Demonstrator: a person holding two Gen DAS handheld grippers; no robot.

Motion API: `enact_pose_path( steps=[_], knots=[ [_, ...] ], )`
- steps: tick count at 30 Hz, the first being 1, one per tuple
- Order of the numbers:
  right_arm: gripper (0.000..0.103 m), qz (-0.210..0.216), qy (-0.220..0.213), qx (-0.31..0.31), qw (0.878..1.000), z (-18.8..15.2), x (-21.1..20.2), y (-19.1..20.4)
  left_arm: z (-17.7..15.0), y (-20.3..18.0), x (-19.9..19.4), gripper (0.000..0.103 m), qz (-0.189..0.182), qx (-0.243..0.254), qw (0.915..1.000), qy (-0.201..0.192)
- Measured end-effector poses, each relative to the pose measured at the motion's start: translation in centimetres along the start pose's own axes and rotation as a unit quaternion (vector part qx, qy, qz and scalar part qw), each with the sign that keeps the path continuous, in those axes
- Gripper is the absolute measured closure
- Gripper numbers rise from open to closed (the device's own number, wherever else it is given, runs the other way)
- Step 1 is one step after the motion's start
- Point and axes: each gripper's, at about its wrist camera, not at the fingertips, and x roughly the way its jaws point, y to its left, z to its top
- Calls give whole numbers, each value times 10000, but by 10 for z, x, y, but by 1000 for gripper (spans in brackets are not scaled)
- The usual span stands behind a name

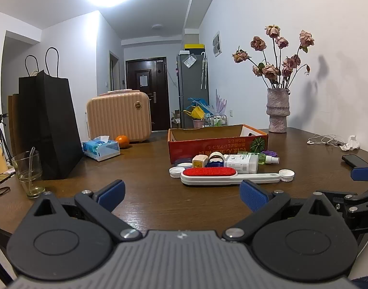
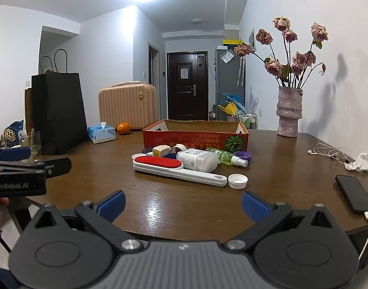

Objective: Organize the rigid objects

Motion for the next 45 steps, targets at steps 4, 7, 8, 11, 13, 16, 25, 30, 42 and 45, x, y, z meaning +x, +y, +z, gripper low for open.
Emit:
enact_pose_path(
  steps=[4,7,8,11,13,16,25,30,42,45],
  knots=[
    [0,-9,27,13,10000,0,1,-1,0,1,1,0,3,-16,10000,26],
    [0,-24,26,14,10000,0,1,-1,0,1,4,0,26,-46,9999,100],
    [0,-30,28,18,10000,0,1,-1,-1,1,4,0,32,-50,9999,109],
    [0,-21,36,27,10000,-1,2,-1,-1,2,4,0,31,-46,9999,103],
    [0,-8,34,4,10000,-1,2,0,-1,2,4,0,30,-40,9999,102],
    [0,7,-37,-68,10000,-1,0,1,-2,1,4,0,10,-19,9999,114],
    [0,21,-127,-170,9998,-1,-3,6,-4,-3,-3,0,4,131,9999,-26],
    [0,98,-69,-177,9998,-5,-2,7,-6,-1,1,0,62,71,10000,16],
    [0,-15,-169,-110,9998,-3,-6,2,-6,-3,0,0,18,44,10000,28],
    [0,-15,-161,-107,9998,-4,-6,2,-6,-3,0,0,0,36,10000,48]
  ],
)
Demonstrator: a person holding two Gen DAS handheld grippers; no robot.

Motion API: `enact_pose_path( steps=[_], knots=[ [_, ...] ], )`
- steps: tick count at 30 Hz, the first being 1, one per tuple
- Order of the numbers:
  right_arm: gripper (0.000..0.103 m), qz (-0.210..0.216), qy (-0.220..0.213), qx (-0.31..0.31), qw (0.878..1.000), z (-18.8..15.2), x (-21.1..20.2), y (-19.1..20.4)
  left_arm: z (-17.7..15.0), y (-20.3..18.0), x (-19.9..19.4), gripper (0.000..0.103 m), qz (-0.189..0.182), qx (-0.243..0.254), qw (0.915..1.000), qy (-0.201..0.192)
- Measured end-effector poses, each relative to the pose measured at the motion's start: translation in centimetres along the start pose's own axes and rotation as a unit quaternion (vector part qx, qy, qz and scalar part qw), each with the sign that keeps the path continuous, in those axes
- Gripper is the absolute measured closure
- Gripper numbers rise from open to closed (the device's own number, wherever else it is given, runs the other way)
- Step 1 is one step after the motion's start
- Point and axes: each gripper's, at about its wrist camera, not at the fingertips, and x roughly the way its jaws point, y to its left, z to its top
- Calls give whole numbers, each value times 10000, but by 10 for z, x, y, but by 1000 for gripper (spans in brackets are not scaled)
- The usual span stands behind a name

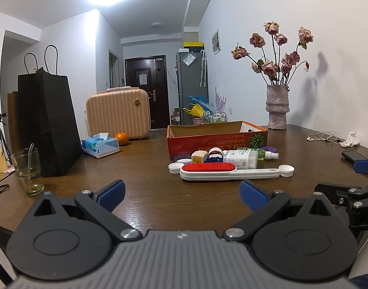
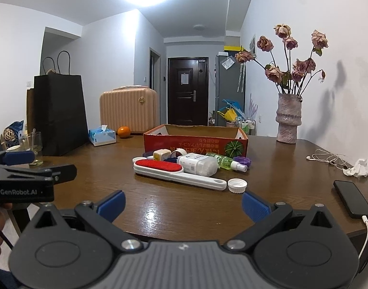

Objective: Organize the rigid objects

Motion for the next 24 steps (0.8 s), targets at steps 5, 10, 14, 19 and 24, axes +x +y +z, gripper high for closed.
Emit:
enact_pose_path(
  steps=[5,10,14,19,24],
  knots=[
    [0,-21,13,12,10000,1,2,0,0,0,0,0,5,-7,10000,15],
    [0,-15,13,36,10000,1,2,-1,0,0,1,0,-6,-22,10000,36],
    [0,-33,-17,79,10000,1,1,-2,-1,0,2,0,-20,-14,10000,37],
    [0,-48,12,97,9999,-1,1,-2,-2,0,2,0,-28,-16,10000,52],
    [0,-99,20,171,9998,-1,2,-5,-4,1,4,0,-51,-39,9999,104]
  ],
)
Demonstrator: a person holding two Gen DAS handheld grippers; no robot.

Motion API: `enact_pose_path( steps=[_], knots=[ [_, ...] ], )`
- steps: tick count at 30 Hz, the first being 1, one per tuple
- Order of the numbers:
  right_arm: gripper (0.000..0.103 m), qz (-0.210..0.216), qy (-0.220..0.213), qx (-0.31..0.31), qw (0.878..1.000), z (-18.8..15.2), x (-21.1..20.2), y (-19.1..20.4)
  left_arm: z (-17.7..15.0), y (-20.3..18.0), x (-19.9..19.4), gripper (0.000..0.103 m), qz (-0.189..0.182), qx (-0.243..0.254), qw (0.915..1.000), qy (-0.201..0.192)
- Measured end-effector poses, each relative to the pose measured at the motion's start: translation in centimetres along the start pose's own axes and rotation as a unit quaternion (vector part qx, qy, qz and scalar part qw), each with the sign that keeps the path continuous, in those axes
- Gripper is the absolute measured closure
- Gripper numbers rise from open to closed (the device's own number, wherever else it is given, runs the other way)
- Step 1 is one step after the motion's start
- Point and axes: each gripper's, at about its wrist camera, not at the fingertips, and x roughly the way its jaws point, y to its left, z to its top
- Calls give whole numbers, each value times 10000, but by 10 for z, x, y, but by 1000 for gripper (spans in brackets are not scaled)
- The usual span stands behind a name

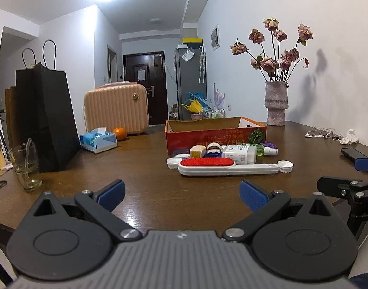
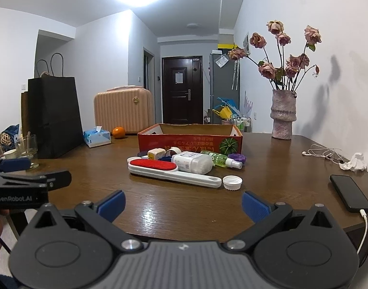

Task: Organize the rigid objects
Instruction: 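Grasp the red lint brush with the left tool while the right tool grasps a small white cap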

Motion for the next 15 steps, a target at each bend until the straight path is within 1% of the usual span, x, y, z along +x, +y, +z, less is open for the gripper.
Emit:
enact_pose_path(
  steps=[2,5,6,8,9,11,13,14,15],
  knots=[
    [0,8,-14,-2,10000,1,1,-1,-1,1,2,0,-30,-44,10000,56],
    [0,19,-96,1,10000,1,6,-9,-3,5,6,0,-88,-77,9999,12],
    [0,35,-68,11,10000,1,11,-12,-4,7,10,0,-80,-116,9999,5],
    [0,106,-38,163,9998,3,26,-24,-6,9,24,0,17,-200,9997,125],
    [0,146,52,307,9994,4,35,-32,-6,10,33,0,60,-228,9995,203],
    [0,223,342,440,9982,7,55,-43,-8,10,47,0,127,-155,9996,183],
    [0,135,683,551,9960,9,78,-51,-8,9,64,0,259,11,9995,177],
    [2,103,810,656,9945,9,88,-55,-7,11,74,0,293,-21,9993,243],
    [7,147,874,778,9930,10,98,-59,-5,14,84,0,267,-133,9990,330]
  ],
)
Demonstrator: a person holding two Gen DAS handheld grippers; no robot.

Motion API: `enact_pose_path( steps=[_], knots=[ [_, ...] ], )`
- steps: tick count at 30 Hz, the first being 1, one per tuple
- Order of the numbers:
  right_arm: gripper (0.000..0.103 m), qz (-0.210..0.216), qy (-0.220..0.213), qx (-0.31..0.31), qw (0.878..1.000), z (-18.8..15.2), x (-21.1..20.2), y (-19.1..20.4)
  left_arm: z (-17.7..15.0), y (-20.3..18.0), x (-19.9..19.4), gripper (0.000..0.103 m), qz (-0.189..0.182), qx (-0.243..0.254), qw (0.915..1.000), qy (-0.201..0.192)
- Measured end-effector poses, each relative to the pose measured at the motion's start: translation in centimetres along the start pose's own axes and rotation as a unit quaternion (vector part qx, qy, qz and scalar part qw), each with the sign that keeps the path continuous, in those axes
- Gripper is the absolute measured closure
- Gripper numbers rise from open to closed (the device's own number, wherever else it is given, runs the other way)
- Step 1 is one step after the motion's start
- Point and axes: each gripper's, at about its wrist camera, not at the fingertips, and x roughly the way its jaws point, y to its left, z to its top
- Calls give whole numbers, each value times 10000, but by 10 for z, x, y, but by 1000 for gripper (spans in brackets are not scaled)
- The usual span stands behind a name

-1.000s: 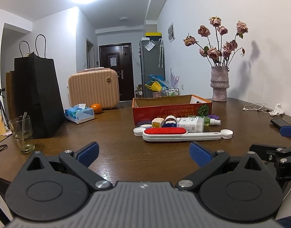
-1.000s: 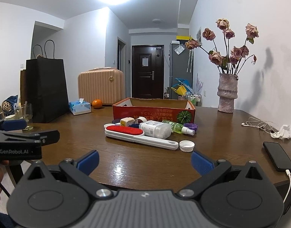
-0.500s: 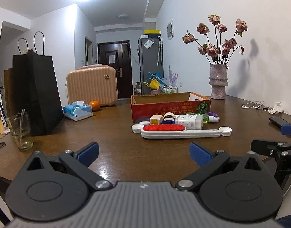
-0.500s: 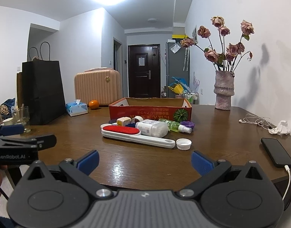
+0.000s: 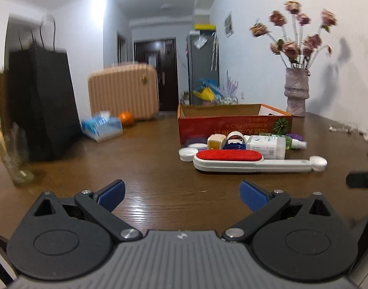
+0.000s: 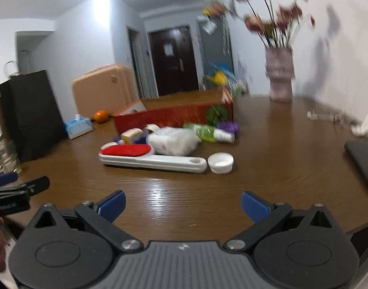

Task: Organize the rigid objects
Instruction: 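Grasp the red lint brush with the left tool while the right tool grasps a small white cap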

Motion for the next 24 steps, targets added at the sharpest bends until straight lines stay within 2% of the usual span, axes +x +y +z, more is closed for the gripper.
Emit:
enact_pose_path(
  steps=[2,3,5,7,11,13,15,19,22,24],
  knots=[
    [41,92,87,211,9997,4,18,-8,7,9,21,0,-213,-304,9992,167],
    [47,121,143,298,9994,8,28,-13,10,13,33,0,-332,-454,9982,223],
    [62,192,289,567,9978,14,50,-24,17,18,56,0,-683,-405,9957,480],
    [70,339,402,957,9940,19,69,-36,29,22,81,0,-1030,-375,9916,694],
    [76,274,464,1472,9876,28,99,-56,51,25,124,0,-938,-599,9897,899],
    [81,352,499,1787,9820,32,110,-65,62,28,145,0,-1028,-751,9869,990],
    [82,429,472,2005,9776,35,118,-73,70,32,165,2,-1277,-982,9805,1130],
    [82,370,550,1980,9779,42,132,-75,75,41,196,24,-1581,-1416,9642,1587],
    [82,414,651,1941,9779,43,135,-73,72,44,211,28,-1739,-1577,9550,1810],
    [82,493,718,1864,9786,44,133,-70,67,45,217,32,-1698,-1600,9541,1880]
  ],
)
